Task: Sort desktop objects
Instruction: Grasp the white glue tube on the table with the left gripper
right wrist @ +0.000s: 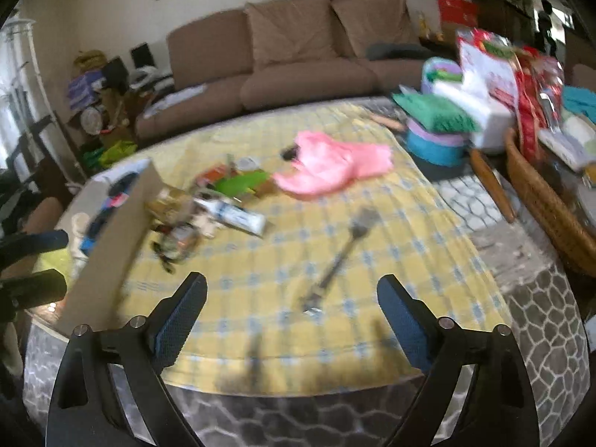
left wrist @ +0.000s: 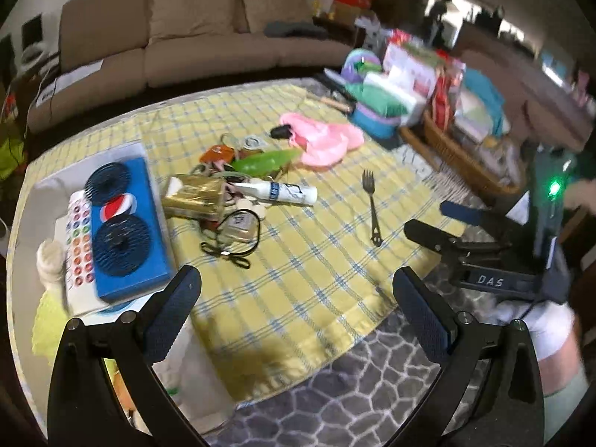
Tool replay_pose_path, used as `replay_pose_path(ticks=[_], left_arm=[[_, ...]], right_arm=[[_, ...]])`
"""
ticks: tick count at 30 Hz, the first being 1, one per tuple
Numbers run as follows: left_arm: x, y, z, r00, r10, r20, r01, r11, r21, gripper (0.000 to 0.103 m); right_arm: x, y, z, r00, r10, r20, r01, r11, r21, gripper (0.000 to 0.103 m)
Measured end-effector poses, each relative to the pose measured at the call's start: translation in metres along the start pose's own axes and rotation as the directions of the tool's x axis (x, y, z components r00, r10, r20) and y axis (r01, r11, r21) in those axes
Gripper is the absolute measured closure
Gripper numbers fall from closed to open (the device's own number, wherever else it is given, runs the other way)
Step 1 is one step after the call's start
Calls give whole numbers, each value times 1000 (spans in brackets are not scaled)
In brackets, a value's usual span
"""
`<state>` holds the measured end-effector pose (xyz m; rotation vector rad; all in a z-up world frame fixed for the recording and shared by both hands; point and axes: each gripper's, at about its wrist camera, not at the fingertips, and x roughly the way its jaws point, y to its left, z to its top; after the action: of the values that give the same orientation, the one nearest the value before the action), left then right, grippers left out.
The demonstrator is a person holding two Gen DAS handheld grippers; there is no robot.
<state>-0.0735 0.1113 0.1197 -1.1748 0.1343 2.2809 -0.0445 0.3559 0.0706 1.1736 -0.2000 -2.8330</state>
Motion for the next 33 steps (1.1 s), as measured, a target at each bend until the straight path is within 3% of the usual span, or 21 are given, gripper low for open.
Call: replay_pose_path(ticks=[6,12,19,26,33], left_arm=[[45,-35,6,1000,1,-23,-1,1000,-8,0],[87,-32,19,998,70,7,-69,993,-98,0],[139,-16,53,977,213,-19,-213,966,-143,0],[168,-5,73,958,283,-53,-285,956,-61,0],[183,-14,69,960,269,-75,-267,963,40,0]], right_arm=[[19,-36,0,999,-22,-31,24,998,58,33],[22,-49,-2,999,-17,-39,21,994,107,36],[21,-40,1,999,28,-47,-24,996,87,36],[22,-38,1,996,66,-63,-60,994,88,36],[21,-44,0,994,83,-66,-75,990,120,36]])
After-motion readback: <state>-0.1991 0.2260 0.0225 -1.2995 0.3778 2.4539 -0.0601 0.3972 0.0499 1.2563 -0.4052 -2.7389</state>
